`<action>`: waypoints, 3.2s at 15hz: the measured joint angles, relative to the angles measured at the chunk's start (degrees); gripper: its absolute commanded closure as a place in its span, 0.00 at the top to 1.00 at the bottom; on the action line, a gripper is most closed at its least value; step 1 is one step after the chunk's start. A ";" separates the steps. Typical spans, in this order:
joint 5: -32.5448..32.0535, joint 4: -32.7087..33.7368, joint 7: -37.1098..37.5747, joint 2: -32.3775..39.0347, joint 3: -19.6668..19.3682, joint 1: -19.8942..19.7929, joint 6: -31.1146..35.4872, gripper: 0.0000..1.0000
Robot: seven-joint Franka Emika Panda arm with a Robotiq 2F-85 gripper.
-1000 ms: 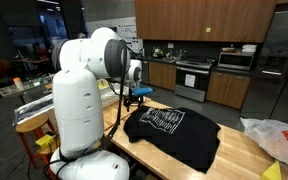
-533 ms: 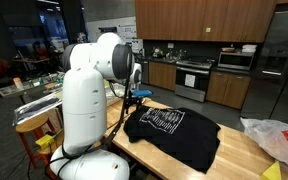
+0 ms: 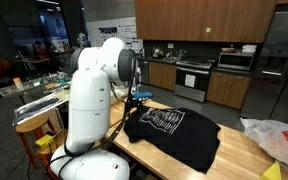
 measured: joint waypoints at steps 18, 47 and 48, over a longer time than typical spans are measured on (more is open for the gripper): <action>2.96 0.12 1.94 4.13 2.34 -0.03 6.83 1.00; 2.81 -0.41 17.94 7.19 5.09 -0.04 12.90 0.03; 2.98 -0.36 18.38 5.56 5.09 -0.25 11.21 0.03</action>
